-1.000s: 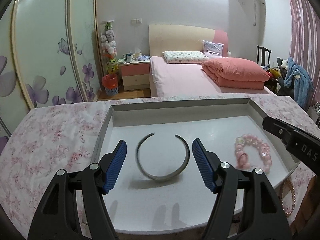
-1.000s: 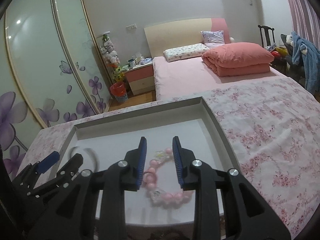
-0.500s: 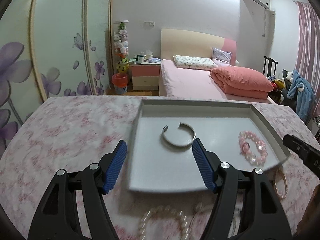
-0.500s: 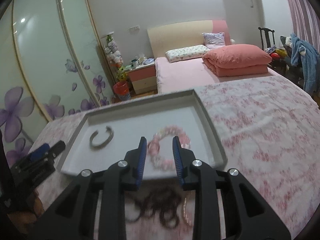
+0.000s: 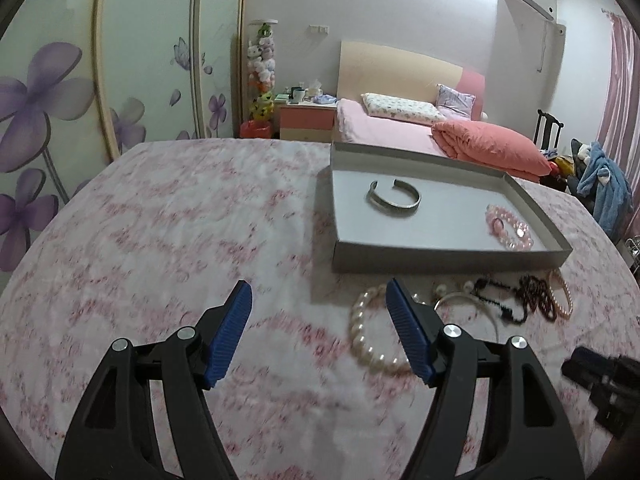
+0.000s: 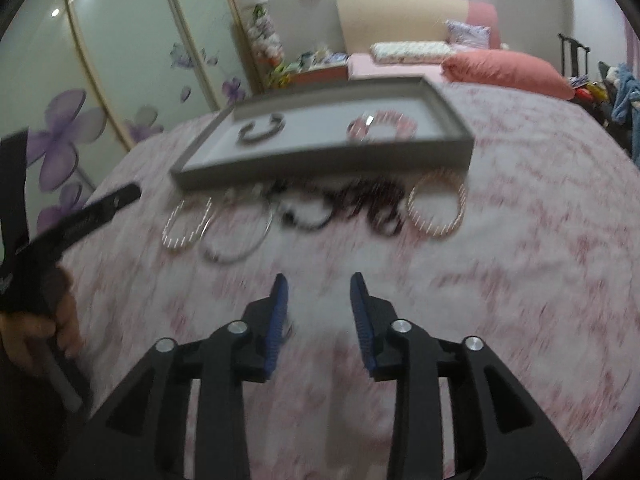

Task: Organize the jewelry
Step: 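Grasp the silver ring with the right tool while the left tool grasps the white pearl bracelet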

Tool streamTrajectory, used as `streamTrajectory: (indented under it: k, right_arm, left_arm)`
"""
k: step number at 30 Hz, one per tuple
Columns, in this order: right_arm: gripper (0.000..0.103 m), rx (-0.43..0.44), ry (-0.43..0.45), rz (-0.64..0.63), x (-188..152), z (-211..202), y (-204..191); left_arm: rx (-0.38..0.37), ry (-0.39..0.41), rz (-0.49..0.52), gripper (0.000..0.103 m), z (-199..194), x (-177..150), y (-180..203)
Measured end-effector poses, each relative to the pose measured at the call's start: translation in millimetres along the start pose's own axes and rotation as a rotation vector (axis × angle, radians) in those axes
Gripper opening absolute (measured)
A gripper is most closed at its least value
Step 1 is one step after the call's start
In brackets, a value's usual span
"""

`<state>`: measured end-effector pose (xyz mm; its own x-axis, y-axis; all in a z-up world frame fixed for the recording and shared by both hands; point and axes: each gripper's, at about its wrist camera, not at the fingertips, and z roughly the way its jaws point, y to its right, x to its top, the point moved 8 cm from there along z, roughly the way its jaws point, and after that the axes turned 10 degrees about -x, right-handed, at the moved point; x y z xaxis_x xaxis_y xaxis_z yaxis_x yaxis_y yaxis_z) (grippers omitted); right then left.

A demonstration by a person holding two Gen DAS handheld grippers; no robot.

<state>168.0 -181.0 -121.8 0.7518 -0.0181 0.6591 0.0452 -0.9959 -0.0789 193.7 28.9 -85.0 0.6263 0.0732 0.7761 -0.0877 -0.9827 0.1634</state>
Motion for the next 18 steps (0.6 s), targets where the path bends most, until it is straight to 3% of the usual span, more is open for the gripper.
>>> streamTrajectory:
  k: [6, 12, 13, 14, 18]
  right_arm:
    - [0.037, 0.0, -0.043, -0.065, -16.7, 4.7, -20.5]
    - [0.037, -0.077, -0.025, -0.166, -19.3, 6.4, -31.0]
    - [0.033, -0.097, -0.018, -0.186, -20.3, 6.1, -31.9]
    - [0.022, -0.105, -0.01, -0.196, -19.9, 5.5, -31.9]
    - [0.022, -0.114, -0.015, -0.176, -17.6, 6.8, -23.8]
  left_arm:
    - [-0.006, -0.029, 0.0, 0.073, -1.4, -12.6, -0.3]
    - [-0.014, -0.067, 0.042, 0.073, 4.1, -20.1, 10.4]
    - [-0.014, -0.073, 0.047, 0.073, 5.4, -20.9, 11.2]
    - [-0.014, -0.08, 0.052, 0.073, 7.2, -22.0, 12.6]
    - [-0.012, -0.104, 0.063, 0.073, 13.4, -24.0, 16.4]
